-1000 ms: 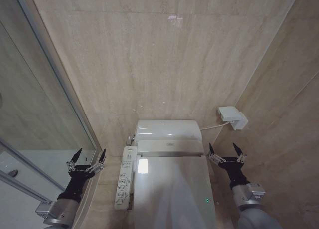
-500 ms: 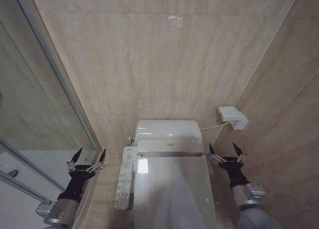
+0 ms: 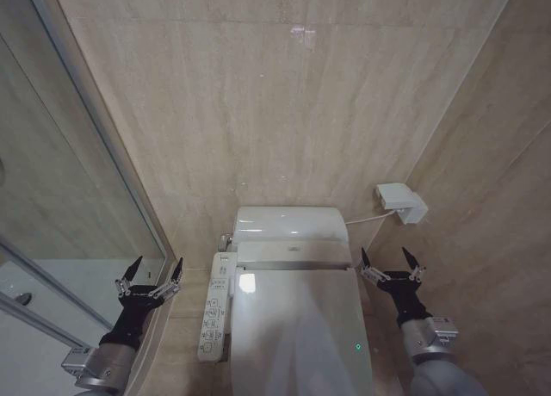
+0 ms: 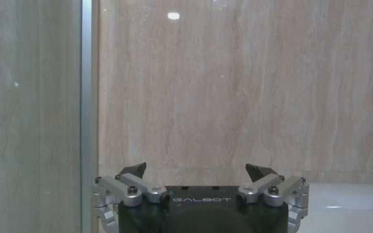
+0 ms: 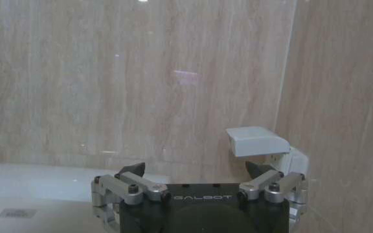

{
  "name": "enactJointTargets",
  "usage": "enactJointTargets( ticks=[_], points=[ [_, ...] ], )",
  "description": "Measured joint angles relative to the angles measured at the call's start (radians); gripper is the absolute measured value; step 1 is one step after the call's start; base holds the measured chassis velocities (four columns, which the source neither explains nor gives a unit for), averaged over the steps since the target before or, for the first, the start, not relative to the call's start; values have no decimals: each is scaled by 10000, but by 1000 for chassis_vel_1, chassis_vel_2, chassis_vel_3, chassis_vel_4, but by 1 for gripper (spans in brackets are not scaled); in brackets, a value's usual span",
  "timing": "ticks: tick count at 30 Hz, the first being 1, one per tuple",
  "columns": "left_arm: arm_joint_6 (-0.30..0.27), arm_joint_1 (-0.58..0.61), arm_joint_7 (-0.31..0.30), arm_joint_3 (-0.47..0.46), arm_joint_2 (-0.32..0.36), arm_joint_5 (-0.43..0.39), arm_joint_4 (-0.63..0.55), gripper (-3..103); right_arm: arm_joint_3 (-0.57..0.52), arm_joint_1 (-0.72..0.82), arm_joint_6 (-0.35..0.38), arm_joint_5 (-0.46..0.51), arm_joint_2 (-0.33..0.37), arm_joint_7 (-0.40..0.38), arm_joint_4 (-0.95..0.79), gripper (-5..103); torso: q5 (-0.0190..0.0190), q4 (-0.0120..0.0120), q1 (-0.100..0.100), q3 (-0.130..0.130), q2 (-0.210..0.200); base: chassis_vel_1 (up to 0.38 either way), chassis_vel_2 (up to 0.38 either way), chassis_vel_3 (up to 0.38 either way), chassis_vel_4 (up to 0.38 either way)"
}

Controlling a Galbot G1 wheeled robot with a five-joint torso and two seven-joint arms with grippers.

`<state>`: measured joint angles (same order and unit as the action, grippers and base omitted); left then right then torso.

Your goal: Open the toilet lid, clean the toilet bowl with a toilet brush, close the toilet lid, and flush.

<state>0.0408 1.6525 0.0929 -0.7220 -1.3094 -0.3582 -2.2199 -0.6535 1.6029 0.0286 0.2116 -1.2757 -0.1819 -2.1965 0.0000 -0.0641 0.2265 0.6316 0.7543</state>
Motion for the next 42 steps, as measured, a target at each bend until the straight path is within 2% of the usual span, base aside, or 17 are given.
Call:
enactJointTargets(
  ticks=[21,33,42],
  points=[
    [1,13,3,-2,-2,-1,0,100,0,13,0,0,0,0,-1,100,0,2,-15,-6,6,187,-196,-205,188],
    [1,-1,2,0,1,-2,1,100,0,-4,0,0,0,0,-1,100,0,0,5,3,-3,-29,23,13,-21],
    [1,3,2,0,0,-2,1,100,0,2,0,0,0,0,-1,100,-2,0,-7,-2,0,153,-147,-140,135]
  ],
)
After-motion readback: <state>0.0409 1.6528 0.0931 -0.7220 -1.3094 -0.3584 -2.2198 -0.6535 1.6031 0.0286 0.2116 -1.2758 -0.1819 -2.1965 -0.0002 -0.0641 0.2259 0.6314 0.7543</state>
